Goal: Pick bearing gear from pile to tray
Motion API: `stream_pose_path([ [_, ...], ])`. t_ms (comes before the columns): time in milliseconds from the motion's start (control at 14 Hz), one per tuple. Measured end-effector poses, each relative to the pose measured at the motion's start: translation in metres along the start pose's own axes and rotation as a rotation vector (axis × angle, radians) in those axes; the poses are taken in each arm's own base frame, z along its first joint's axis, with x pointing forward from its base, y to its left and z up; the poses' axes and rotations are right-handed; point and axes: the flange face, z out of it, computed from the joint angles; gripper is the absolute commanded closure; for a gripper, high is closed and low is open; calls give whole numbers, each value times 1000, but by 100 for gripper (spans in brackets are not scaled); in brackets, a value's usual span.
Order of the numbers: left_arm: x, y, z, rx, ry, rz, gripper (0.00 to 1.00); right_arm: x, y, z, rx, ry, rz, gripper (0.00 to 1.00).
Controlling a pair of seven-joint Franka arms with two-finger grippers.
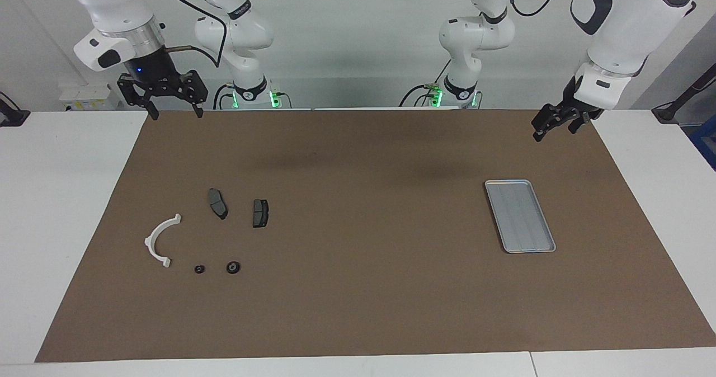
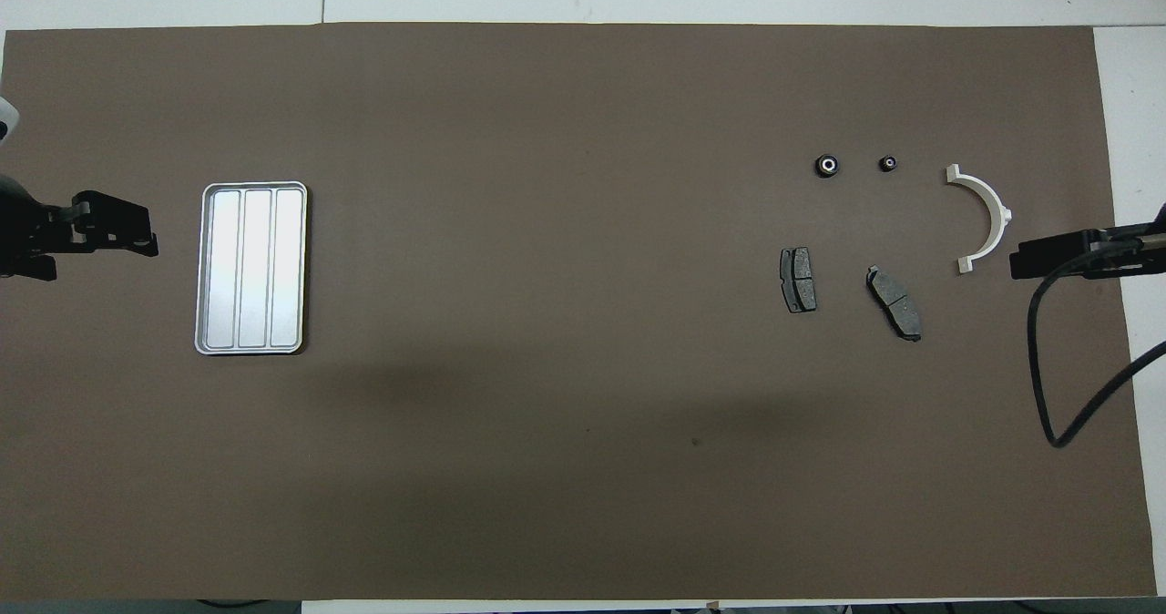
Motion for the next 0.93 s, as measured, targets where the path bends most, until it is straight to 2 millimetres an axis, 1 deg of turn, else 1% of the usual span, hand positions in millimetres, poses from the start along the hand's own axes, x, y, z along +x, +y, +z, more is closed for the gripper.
stream_pose_path([
  [286,0,0,0,0,0,0,0,-2,0,-1,0,-8,-1,0],
  [571,0,0,0,0,0,0,0,-2,-7,-1,-1,-8,-13,0],
  [929,0,0,0,0,0,0,0,-2,-9,-2,-1,-3,-27,0],
])
